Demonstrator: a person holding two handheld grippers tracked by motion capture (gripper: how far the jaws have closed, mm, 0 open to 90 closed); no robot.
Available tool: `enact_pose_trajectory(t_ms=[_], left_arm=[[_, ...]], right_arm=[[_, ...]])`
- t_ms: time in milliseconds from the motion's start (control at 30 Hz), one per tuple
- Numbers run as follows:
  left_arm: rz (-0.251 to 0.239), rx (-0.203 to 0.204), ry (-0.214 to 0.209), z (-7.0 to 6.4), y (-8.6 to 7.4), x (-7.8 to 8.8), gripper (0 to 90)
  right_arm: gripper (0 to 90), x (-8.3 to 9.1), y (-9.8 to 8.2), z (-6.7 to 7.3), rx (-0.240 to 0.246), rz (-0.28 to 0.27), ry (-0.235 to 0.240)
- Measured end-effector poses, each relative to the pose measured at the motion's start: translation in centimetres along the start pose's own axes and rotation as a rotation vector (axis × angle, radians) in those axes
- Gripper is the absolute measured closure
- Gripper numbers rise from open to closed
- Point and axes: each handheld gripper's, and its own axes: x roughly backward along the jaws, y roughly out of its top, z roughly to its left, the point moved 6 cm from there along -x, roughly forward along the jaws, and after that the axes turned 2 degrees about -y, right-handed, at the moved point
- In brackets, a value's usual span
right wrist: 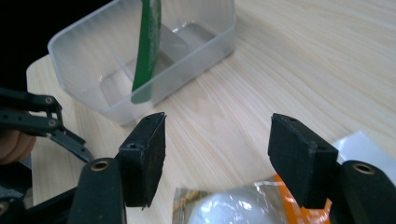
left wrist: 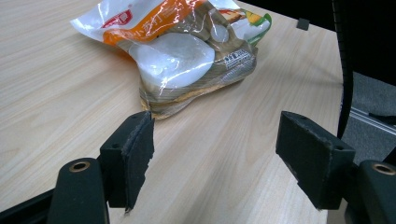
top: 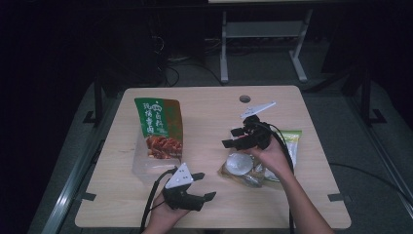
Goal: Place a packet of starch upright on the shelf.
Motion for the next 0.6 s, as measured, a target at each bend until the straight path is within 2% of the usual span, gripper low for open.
enact_pose_trajectory(t_ms=[133,167,300,600], left_arm=[[0.001,0.002,0.001,0.0,0.0,0.0,27.4],[0.001,0.002,0.001,0.0,0.0,-0.1,27.4],[0.003,-0.002,0.000,0.0,0.0,-0.1,27.4],[0.007,0.000,-0.003,0.0,-0.1,-0.1,27.4]], right_arm=[[36.1,0.5,-0.7,-0.4,-0.006,-0.004,-0.009],[36.1,0.6,-0.8,-0.4,-0.021,0.001,-0.010],[35.4,1.1,-1.5,-0.8,-0.023,0.018,-0.022],[35.6,2.0,-2.8,-1.7,-0.054,0.014,-0.040]])
